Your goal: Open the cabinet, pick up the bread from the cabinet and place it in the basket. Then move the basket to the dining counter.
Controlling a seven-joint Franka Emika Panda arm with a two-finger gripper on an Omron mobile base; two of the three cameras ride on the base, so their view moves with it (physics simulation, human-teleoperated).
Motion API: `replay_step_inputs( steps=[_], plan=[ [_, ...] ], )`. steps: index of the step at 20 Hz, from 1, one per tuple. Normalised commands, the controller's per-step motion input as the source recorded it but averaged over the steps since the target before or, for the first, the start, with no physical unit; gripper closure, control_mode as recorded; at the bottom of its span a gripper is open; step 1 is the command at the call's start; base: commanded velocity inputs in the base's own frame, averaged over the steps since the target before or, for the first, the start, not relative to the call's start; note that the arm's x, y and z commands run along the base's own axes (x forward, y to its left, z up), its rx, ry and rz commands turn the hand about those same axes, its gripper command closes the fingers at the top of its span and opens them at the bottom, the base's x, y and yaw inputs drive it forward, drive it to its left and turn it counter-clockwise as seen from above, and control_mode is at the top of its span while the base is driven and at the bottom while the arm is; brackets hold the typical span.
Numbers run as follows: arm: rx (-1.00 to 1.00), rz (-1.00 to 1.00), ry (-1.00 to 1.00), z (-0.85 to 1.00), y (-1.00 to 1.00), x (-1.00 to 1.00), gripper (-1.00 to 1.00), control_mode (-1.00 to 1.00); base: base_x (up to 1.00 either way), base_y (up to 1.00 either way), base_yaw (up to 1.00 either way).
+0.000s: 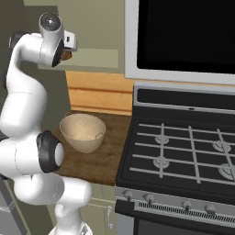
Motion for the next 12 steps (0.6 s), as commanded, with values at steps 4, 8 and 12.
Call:
replay_step_inputs(
  steps=[4,8,12],
  plan=[
    [0.0,-0.02,0.0,-0.2,0.1,0.3,-1.0,-1.0,0.0,0.0,0.0],
    [0.0,-0.02,0.0,-0.15,0.14,0.32,-1.0,-1.0,0.0,0.0,0.0],
    [0.0,-0.02,0.0,0.0,0.13,0.47,-1.0,-1.0,0.0,0.0,0.0]
  ],
)
